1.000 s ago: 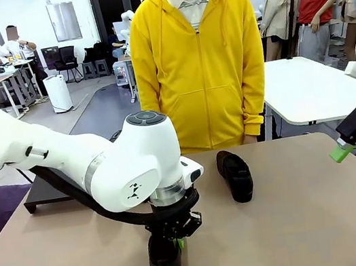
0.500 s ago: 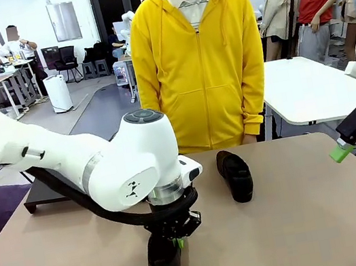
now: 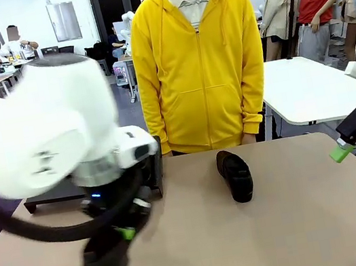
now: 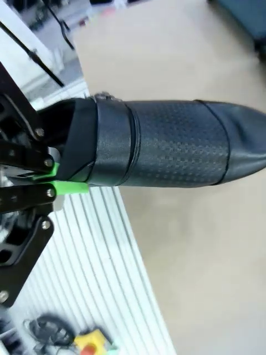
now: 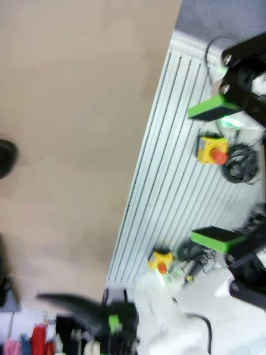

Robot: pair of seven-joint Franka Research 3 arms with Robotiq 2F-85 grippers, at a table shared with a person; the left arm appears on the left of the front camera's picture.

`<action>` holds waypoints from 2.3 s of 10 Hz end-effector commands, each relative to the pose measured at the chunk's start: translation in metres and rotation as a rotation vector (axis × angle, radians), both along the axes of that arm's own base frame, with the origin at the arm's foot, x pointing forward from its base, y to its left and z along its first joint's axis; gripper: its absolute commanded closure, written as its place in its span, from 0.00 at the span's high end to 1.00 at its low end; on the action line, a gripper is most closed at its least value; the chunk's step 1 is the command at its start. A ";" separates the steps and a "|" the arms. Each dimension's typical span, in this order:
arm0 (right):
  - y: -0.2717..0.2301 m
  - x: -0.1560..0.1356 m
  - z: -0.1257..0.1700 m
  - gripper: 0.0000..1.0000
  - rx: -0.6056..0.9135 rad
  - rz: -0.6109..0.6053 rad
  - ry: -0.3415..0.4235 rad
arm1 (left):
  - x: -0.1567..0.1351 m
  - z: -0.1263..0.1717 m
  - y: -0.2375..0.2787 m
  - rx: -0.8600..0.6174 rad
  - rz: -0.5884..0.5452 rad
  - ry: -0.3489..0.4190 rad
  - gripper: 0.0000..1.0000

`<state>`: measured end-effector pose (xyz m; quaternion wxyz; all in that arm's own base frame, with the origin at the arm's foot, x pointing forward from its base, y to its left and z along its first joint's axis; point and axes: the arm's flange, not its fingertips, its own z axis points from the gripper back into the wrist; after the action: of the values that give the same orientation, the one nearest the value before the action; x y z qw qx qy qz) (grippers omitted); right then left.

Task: Organize the shoes by placing them on the stand.
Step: Place the Shoe from the middle of the table onto the Shoes Stand.

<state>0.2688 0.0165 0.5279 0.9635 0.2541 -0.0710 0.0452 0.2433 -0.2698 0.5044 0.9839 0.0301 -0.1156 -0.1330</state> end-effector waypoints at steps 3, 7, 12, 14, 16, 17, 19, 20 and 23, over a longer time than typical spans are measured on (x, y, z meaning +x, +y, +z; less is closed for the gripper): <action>0.001 0.002 0.003 1.00 0.032 0.014 -0.014 | -0.064 0.003 0.142 0.087 0.315 -0.234 0.00; 0.001 0.002 0.003 1.00 0.032 0.014 -0.014 | -0.051 0.044 0.125 0.052 0.317 -0.219 0.00; 0.001 0.002 0.003 1.00 0.032 0.014 -0.014 | -0.049 0.040 0.131 0.015 0.382 -0.177 0.00; 0.001 0.002 0.003 1.00 0.032 0.014 -0.014 | 0.017 0.051 0.155 0.018 0.360 -0.166 0.00; 0.001 0.002 0.003 1.00 0.032 0.014 -0.014 | 0.097 0.057 0.206 -0.043 0.406 -0.306 0.00; 0.001 0.002 0.003 1.00 0.032 0.014 -0.014 | 0.139 0.048 0.231 -0.111 0.312 -0.331 0.00; 0.001 0.002 0.003 1.00 0.032 0.014 -0.014 | 0.223 0.022 0.255 -0.128 0.230 -0.417 0.00; 0.001 0.002 0.003 1.00 0.032 0.014 -0.014 | 0.252 0.013 0.260 -0.110 0.212 -0.462 0.00; 0.001 0.002 0.003 1.00 0.032 0.014 -0.014 | 0.319 -0.020 0.265 -0.022 0.276 -0.516 0.00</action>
<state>0.2688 0.0163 0.5283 0.9636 0.2538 -0.0716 0.0448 0.5499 0.0024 0.4786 0.9367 0.0469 -0.3469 -0.0066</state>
